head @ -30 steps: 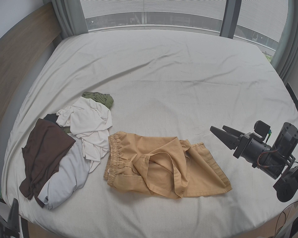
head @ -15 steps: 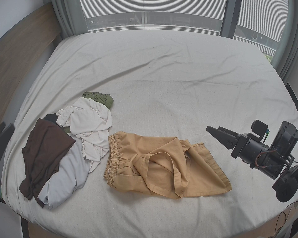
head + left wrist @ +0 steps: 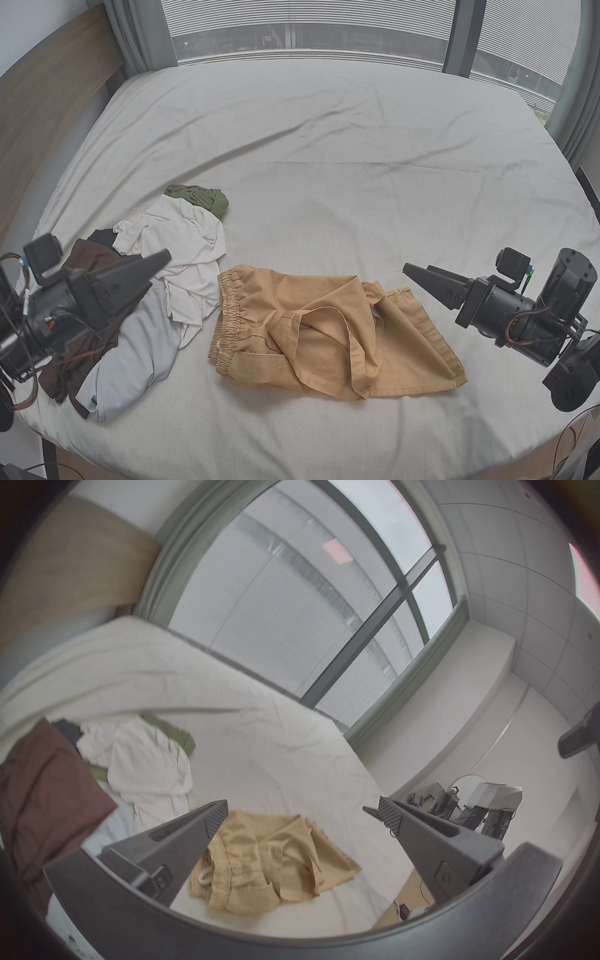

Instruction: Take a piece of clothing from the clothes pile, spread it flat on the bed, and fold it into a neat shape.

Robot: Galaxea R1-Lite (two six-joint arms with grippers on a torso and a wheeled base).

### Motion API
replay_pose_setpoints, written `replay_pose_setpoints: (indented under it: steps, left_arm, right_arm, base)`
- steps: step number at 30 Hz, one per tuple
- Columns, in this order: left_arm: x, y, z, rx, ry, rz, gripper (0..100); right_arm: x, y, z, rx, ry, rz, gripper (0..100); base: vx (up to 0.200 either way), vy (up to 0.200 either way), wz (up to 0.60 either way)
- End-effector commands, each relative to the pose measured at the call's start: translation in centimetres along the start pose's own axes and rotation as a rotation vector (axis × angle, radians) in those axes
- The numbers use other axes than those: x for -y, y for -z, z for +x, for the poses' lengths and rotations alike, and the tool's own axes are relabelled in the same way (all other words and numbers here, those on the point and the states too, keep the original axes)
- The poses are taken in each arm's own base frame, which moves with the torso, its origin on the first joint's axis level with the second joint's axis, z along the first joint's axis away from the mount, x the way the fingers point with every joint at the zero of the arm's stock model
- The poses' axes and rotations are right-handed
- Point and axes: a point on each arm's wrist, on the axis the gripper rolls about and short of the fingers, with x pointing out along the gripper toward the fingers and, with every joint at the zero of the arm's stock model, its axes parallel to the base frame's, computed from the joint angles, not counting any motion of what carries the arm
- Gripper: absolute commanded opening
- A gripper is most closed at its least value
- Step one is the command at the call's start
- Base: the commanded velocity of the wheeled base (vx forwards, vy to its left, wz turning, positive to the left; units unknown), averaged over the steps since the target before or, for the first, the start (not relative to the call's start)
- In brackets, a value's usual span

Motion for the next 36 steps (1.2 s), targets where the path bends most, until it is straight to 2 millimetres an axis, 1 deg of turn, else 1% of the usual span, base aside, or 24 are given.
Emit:
replay_pose_setpoints:
  steps: [1, 4, 6, 14, 21, 27, 36]
  left_arm:
    - [-3.3, 4.1, 2.6, -0.155, -0.056, -0.085, 100]
    - [-4.1, 5.0, 3.2, -0.16, -0.057, -0.089, 100]
    - [-4.7, 6.0, 3.7, -0.17, -0.058, -0.095, 100]
    - [-5.6, 8.6, 4.8, -0.231, -0.058, -0.133, 100]
    - [-6.0, 9.3, 5.6, -0.214, -0.044, -0.189, 100]
    - [-6.3, 10.8, 6.5, -0.241, -0.033, -0.198, 100]
    - [-7.5, 12.1, 7.3, -0.255, -0.049, -0.205, 100]
  right_arm:
    - [0.3, 1.4, 0.8, -0.043, -0.002, 0.011, 100]
    - [0.3, 1.4, 0.8, -0.042, 0.0, 0.011, 100]
    - [0.4, 1.6, 0.8, -0.047, 0.0, 0.014, 100]
    - [0.6, 1.9, 0.9, -0.06, 0.012, 0.019, 100]
    - [0.8, 2.2, 1.0, -0.07, 0.015, 0.022, 100]
    - [0.9, 2.5, 1.1, -0.08, 0.019, 0.025, 100]
    - [0.8, 2.5, 1.1, -0.081, 0.018, 0.023, 100]
  base:
    - [0.0, 0.0, 0.0]
    - [0.0, 0.0, 0.0]
    - [0.0, 0.0, 0.0]
    - [0.0, 0.0, 0.0]
    - [0.0, 0.0, 0.0]
    - [0.0, 0.0, 0.0]
    - [0.0, 0.0, 0.0]
